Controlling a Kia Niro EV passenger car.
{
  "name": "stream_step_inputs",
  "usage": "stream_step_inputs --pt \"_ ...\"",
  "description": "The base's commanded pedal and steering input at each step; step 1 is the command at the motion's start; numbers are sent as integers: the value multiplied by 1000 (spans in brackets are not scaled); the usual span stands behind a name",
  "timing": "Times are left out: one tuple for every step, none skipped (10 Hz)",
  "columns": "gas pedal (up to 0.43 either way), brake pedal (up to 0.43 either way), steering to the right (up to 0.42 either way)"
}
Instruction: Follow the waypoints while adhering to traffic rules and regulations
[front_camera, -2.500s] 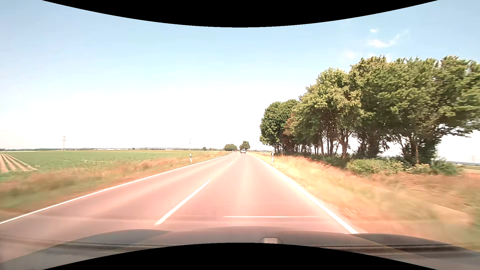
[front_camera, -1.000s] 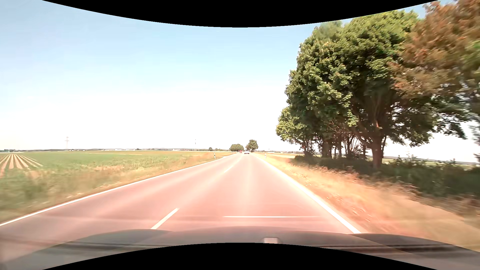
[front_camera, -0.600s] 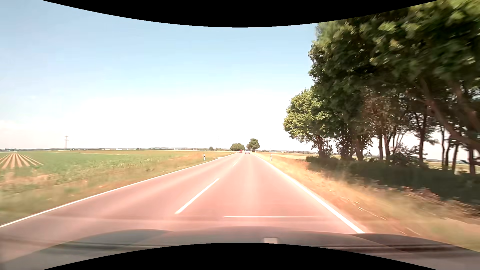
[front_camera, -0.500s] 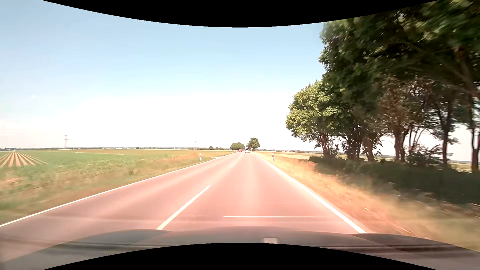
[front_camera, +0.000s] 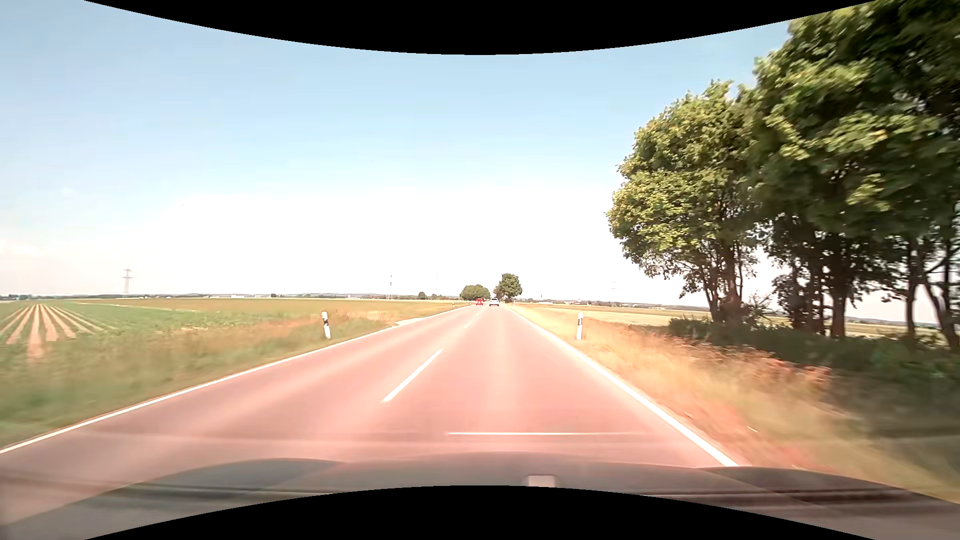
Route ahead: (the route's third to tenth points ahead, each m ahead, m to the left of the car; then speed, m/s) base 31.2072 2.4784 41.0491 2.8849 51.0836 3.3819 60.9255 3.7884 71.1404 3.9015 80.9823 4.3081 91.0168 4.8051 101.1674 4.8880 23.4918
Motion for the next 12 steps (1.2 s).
stream_step_inputs --pt "248 0 -2" --pt "248 0 -3" --pt "248 0 -3" --pt "248 0 -3" --pt "248 0 -3" --pt "248 0 -3" --pt "248 0 -3" --pt "248 0 -3" --pt "248 0 -3" --pt "248 0 -3" --pt "248 0 -3" --pt "248 0 -3"
